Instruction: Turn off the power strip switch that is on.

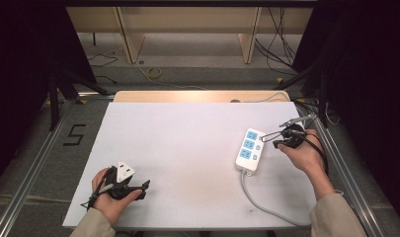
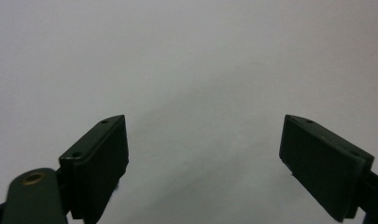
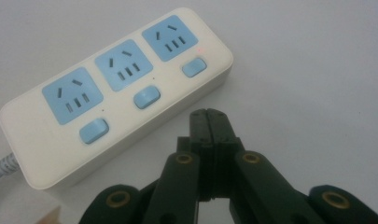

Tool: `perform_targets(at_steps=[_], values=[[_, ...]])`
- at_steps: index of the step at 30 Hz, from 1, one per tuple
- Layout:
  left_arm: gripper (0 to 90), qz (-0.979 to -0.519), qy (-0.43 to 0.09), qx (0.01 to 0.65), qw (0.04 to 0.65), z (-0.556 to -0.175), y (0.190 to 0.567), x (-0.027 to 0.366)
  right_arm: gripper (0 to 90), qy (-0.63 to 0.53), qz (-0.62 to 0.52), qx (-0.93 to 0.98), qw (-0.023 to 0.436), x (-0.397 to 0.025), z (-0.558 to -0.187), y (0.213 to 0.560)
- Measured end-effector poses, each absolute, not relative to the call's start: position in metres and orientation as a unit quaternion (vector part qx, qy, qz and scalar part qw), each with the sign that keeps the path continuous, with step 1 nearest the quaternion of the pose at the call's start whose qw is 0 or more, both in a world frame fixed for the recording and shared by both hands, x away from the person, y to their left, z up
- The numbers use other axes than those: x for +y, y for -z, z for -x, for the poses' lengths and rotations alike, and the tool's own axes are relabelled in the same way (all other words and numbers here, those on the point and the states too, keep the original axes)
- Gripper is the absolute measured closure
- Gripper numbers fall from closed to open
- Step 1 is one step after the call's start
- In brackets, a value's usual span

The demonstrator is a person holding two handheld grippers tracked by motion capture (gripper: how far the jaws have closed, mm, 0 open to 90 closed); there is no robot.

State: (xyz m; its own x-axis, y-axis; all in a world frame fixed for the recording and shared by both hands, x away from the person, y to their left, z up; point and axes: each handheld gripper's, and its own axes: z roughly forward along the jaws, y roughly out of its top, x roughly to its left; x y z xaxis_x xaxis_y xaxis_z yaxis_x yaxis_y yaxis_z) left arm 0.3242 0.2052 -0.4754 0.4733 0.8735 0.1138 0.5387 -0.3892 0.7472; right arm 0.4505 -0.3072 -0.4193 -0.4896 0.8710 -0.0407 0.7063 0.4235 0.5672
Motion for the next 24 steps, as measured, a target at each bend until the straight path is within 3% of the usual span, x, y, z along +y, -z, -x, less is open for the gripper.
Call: perform_targets(at_steps=[24], values=[[15.2, -0.793, -0.255, 0.445, 0.330, -0.325, 0.475, 0.205, 90.0, -0.232, -0.485, 0.829, 0.153, -0.296, -0.482, 0.427]])
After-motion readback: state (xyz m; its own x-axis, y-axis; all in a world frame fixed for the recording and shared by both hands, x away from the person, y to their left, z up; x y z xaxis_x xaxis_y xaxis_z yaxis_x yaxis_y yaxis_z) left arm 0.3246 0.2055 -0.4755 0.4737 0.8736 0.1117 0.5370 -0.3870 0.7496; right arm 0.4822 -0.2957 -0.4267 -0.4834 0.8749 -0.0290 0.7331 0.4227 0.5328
